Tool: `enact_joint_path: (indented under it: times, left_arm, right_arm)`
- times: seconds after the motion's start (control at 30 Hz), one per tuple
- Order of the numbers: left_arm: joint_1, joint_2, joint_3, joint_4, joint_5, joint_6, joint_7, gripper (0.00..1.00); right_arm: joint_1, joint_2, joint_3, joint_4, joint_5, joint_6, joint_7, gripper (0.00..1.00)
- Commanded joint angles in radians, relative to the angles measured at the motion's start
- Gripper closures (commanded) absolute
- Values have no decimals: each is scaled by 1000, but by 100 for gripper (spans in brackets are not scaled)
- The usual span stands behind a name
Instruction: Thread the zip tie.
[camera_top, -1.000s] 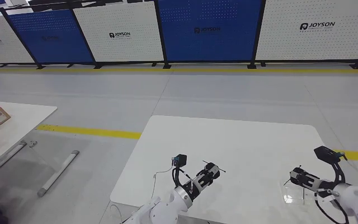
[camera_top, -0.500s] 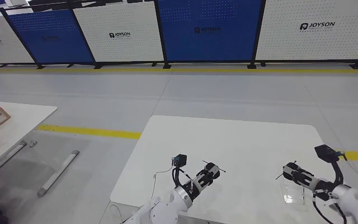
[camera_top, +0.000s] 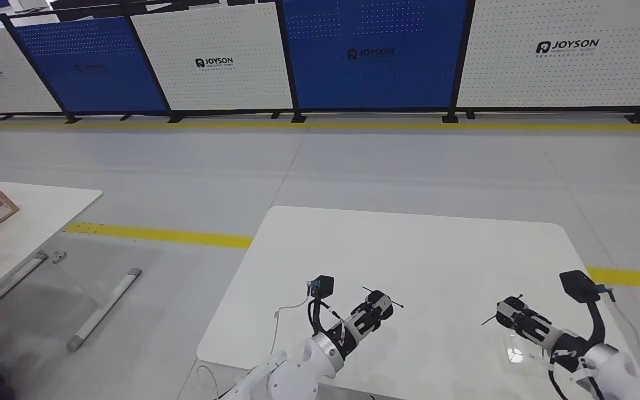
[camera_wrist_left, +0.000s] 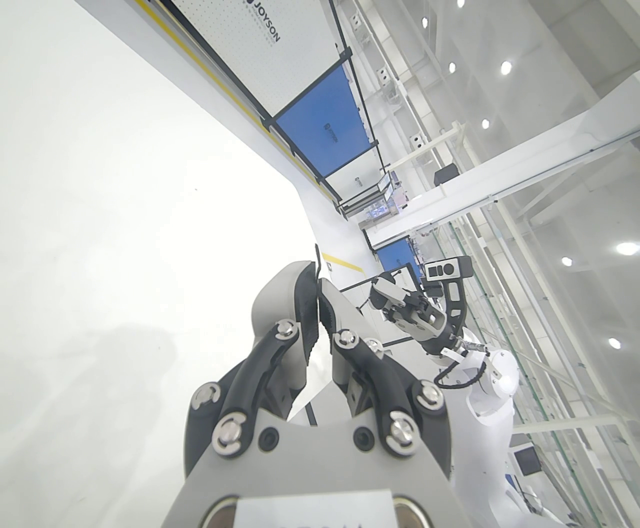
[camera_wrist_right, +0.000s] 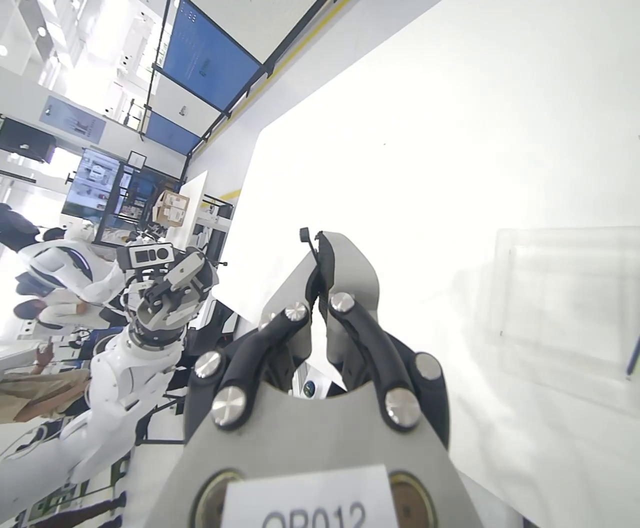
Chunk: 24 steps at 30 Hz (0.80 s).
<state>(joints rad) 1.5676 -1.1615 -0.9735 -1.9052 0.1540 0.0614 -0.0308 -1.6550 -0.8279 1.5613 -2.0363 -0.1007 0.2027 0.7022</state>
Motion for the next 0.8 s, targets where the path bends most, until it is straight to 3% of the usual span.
enact_joint_path:
  times: [0.0,0.23,0.5,0.57,0.63,0.77]
  left_arm:
    - [0,0,0,0,0,0,0,100]
    - [0,0,0,0,0,0,0,100]
    - [0,0,0,0,0,0,0,100]
    - [0,0,0,0,0,0,0,100]
    - [0,0,0,0,0,0,0,100]
    - [0,0,0,0,0,0,0,100]
  right_arm:
    - [0,0,0,0,0,0,0,100]
    - [0,0,0,-1,-2,-2,-5,100]
    - [-70,-11,-17,-29,-51,-87,-122,100]
    - [-62,-16,-31,-34,-31,-104,-134,100]
    - [-36,-21,-58,-33,-26,-86,-157,100]
    - [-36,-21,-58,-33,-26,-86,-157,100]
